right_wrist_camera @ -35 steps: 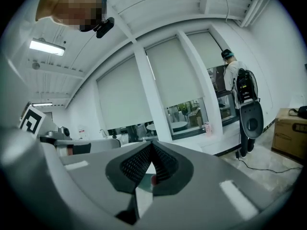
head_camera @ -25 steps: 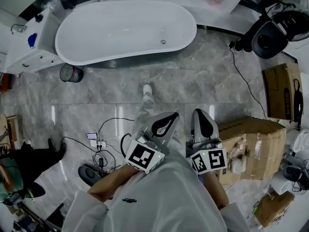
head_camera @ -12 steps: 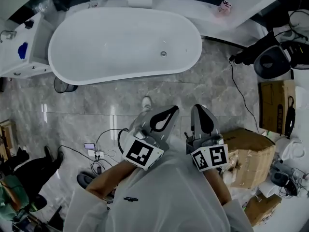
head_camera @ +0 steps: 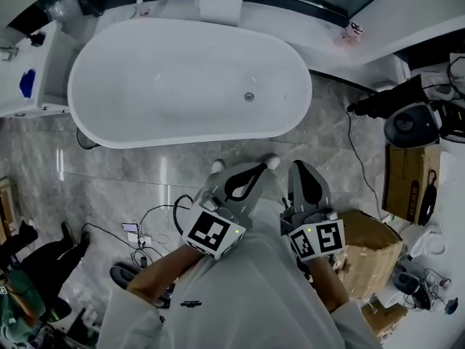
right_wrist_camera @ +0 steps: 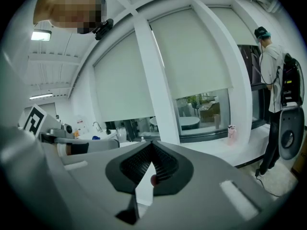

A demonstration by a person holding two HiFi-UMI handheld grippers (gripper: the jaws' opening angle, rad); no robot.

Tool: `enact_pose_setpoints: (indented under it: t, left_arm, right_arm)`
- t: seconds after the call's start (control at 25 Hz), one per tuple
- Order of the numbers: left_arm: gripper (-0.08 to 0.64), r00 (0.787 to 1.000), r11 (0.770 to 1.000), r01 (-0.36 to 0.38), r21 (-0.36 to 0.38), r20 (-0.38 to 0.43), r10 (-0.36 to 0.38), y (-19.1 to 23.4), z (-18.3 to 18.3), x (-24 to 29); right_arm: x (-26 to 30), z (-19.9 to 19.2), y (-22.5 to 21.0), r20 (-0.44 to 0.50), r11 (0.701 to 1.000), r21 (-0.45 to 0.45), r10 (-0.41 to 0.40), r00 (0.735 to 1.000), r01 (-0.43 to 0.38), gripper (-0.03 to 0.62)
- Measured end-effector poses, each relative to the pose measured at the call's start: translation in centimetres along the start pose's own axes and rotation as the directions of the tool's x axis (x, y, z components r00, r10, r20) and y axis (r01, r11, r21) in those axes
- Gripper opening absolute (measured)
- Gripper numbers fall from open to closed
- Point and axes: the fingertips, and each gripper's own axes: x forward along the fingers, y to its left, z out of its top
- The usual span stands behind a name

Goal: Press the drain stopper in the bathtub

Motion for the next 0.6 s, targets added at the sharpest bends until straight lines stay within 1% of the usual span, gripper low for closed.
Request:
enact_pose_setpoints:
  t: [0.16,0.28,0.36,0.48,0.6]
  left_arm:
    - [0.005,0.998,0.998,-0.054,-0.021,-0.023,0.054,2.8,0.3,2.5]
    - [0.005,0.995,0.995,-0.097,-0.032,0.007,0.097,3.4,1.4,5.5]
    - [0.005,0.991,0.99,-0.135,-0.042,-0.004,0.135,4.1,1.6,8.1]
    - [0.005,0.979,0.977,-0.206,-0.063,-0.02,0.205,5.2,2.2,12.2]
    - [0.005,0.966,0.964,-0.259,-0.065,-0.03,0.258,5.6,2.9,16.2]
  right_arm:
    - [4.3,1.0,-1.8,-0.008,0.998,-0.009,0.057,0.998,-0.057,0.006]
    - [6.6,2.3,-4.0,-0.017,0.992,-0.034,0.119,0.993,-0.119,0.006]
    - [8.4,3.1,-6.2,-0.029,0.987,-0.04,0.157,0.987,-0.158,0.006]
    - [10.9,4.6,-9.4,-0.049,0.972,-0.044,0.227,0.973,-0.229,0.006]
    - [12.9,6.4,-12.2,-0.06,0.953,-0.048,0.296,0.953,-0.299,0.006]
